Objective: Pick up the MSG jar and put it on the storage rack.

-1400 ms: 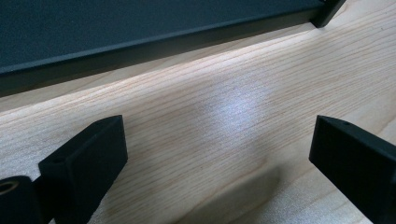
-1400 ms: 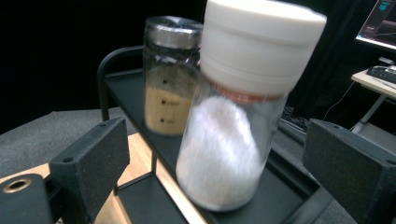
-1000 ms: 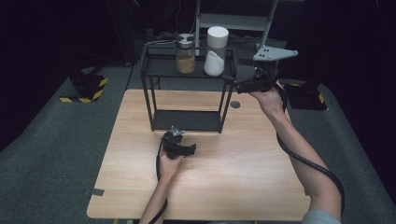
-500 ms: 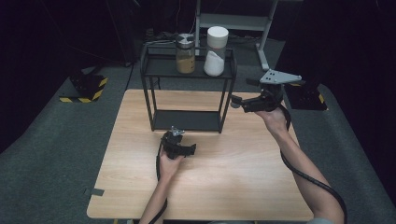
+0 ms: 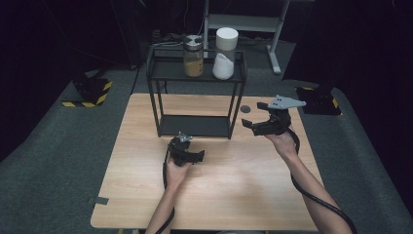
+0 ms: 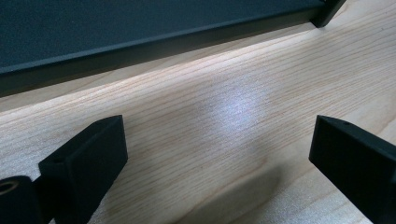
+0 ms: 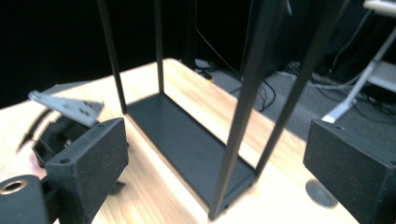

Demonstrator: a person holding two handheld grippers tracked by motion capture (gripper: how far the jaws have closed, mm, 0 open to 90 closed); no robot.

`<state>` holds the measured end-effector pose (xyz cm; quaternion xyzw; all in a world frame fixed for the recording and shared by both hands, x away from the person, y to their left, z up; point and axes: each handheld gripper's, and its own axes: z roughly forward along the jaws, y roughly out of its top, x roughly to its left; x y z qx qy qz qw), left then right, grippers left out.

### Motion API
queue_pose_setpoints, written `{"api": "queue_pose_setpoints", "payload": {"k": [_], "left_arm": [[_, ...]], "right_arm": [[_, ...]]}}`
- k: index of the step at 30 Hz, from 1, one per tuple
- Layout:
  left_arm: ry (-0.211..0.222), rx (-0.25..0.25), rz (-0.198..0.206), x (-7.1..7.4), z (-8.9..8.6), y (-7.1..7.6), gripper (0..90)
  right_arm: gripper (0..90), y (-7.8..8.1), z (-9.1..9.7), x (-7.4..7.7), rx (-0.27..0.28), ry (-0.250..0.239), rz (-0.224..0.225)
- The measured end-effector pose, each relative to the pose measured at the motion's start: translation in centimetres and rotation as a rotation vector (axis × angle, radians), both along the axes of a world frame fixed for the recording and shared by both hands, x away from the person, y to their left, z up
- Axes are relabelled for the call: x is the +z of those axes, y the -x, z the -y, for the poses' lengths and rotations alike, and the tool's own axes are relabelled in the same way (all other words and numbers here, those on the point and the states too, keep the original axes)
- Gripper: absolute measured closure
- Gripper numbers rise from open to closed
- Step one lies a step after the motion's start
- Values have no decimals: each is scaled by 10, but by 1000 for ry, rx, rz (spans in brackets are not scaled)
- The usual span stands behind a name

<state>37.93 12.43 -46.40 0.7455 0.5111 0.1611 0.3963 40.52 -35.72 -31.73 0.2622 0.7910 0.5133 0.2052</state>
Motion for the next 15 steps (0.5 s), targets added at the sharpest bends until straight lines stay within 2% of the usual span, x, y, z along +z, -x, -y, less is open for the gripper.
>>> {"api": "queue_pose_setpoints", "payload": {"k": [1,11,15], "left_arm": [[0,0,0,0,0,0,43],[-1,0,0,0,0,0,43],[-2,1,1,0,1,0,43]], "right_arm": [[63,-1,1,-11,-19,8,-18],[66,-6,0,-55,-79,50,-96],[67,-8,1,-71,-99,50,-129]]}}
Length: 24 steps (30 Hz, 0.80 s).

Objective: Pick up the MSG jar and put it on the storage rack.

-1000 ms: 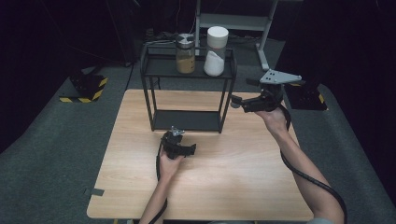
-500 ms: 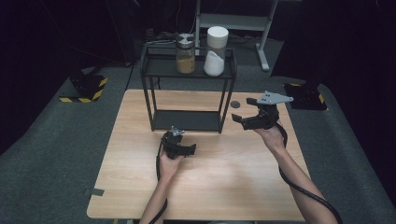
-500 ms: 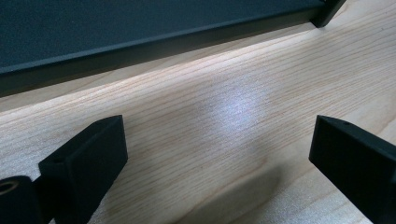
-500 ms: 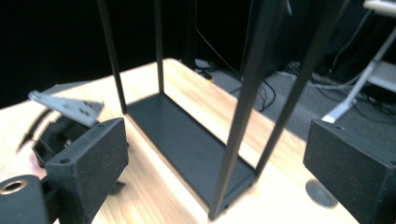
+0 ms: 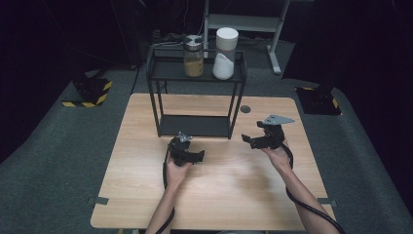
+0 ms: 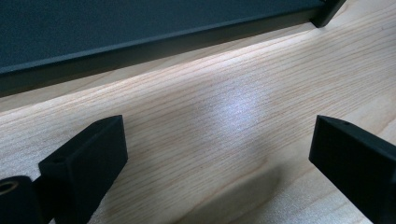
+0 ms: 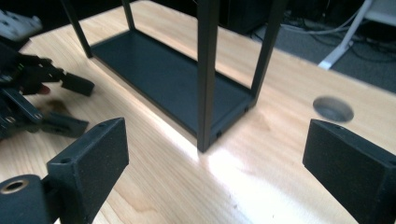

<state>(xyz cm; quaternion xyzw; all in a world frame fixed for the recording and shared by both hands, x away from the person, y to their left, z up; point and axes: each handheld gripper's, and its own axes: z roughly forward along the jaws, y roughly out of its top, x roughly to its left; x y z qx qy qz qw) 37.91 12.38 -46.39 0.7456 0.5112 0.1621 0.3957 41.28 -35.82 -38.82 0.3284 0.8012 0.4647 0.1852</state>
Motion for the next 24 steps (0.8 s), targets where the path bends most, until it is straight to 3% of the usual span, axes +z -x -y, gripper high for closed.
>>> {"api": "queue_pose_setpoints", "payload": {"k": [12,24], "left_arm": [[-3,0,0,0,1,0,43],[-3,1,0,0,1,0,43]], "right_arm": [[71,-3,-1,-34,-55,37,-48],[70,-5,-3,-54,-79,50,-78]]}}
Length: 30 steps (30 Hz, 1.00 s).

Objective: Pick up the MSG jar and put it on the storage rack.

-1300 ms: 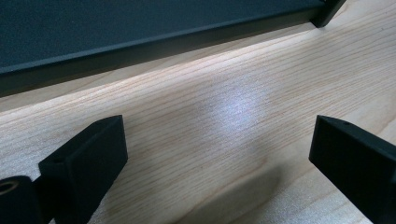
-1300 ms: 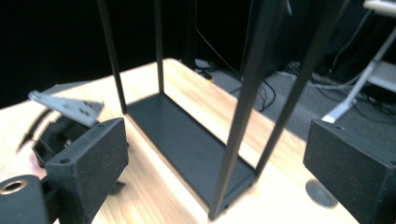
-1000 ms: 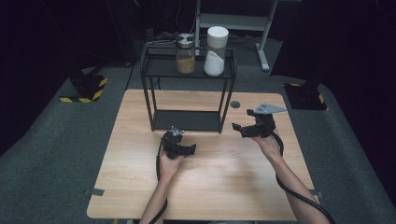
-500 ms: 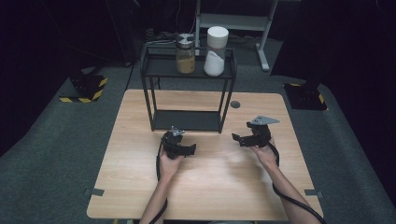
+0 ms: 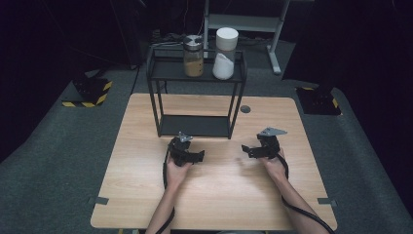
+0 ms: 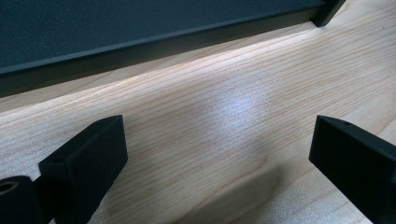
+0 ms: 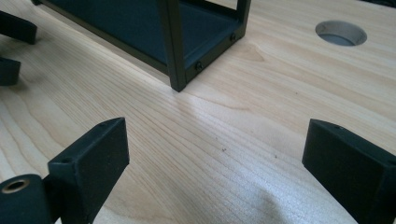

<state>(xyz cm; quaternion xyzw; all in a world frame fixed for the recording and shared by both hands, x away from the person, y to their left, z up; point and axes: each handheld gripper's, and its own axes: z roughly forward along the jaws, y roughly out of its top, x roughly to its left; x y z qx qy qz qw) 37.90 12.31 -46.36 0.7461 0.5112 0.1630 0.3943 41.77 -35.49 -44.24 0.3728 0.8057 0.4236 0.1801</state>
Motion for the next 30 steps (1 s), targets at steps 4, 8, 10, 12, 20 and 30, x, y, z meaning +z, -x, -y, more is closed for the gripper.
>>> {"api": "queue_pose_setpoints", "payload": {"k": [4,8,10,12,20,30], "left_arm": [[-2,0,0,0,0,0,43],[-4,1,0,0,1,0,44],[-4,1,0,0,1,0,44],[-4,1,0,0,1,0,44],[-6,1,0,0,1,0,44],[-5,1,0,0,1,0,45]], "right_arm": [[70,-1,0,-5,-7,1,-13],[70,-2,-3,-7,-13,0,-19],[70,-2,-3,-8,-12,2,-19],[70,-3,-5,-8,-10,3,-21],[72,-6,-10,-14,-10,11,-44],[75,-10,-15,-11,-16,31,-73]]}}
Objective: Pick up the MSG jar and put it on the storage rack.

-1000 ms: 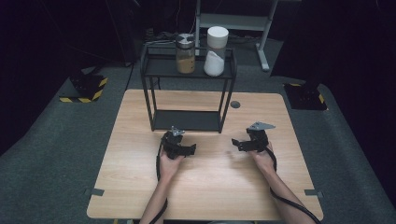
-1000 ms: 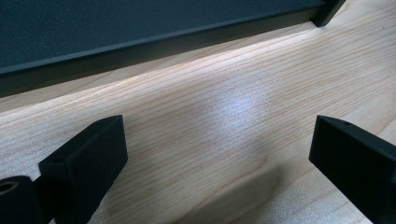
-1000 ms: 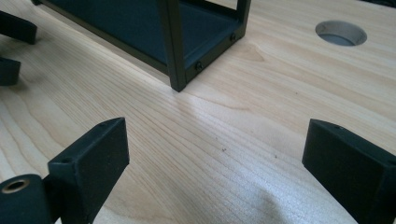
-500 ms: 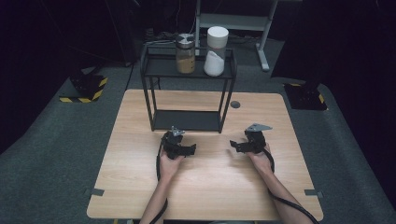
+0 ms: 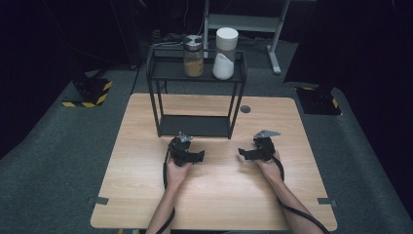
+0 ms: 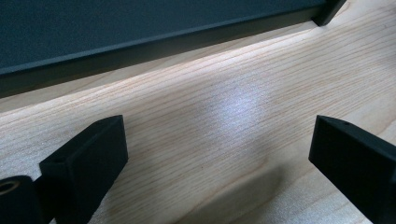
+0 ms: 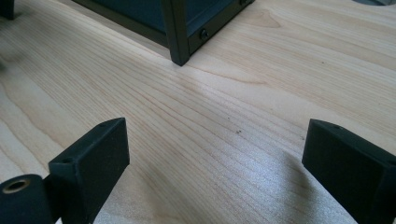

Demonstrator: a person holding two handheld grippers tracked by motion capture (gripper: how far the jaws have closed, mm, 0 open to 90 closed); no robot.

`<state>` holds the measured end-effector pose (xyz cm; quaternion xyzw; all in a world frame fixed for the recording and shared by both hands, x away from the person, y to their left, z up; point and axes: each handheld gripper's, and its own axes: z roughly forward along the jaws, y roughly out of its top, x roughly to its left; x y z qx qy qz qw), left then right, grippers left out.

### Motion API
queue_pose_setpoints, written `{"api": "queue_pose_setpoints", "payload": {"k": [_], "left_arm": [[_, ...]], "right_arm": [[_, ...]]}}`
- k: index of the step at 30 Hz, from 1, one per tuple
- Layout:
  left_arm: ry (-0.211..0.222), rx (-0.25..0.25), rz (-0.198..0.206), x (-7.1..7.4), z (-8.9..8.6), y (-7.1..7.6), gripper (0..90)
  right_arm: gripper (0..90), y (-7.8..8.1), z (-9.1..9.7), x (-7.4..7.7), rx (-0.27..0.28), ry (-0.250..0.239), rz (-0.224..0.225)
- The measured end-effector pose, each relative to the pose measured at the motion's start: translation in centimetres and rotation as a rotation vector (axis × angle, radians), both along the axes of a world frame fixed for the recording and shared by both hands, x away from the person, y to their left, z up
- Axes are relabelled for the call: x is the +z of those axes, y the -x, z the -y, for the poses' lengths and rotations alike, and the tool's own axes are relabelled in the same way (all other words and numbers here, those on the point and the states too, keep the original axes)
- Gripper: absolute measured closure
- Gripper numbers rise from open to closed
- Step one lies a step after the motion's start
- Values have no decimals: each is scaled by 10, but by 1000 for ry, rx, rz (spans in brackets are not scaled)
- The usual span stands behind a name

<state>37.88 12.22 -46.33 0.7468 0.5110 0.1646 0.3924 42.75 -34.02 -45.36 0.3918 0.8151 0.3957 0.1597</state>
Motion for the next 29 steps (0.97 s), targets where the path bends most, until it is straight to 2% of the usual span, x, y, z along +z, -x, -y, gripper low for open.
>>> {"api": "queue_pose_setpoints", "payload": {"k": [5,12,29], "left_arm": [[6,0,0,0,-1,0,45],[9,-1,0,-1,-2,0,45],[13,-2,-2,-1,-3,0,44]], "right_arm": [[78,-3,-2,2,0,11,-15],[82,-6,0,1,-2,0,-31],[83,-6,1,1,0,-2,-32]]}}
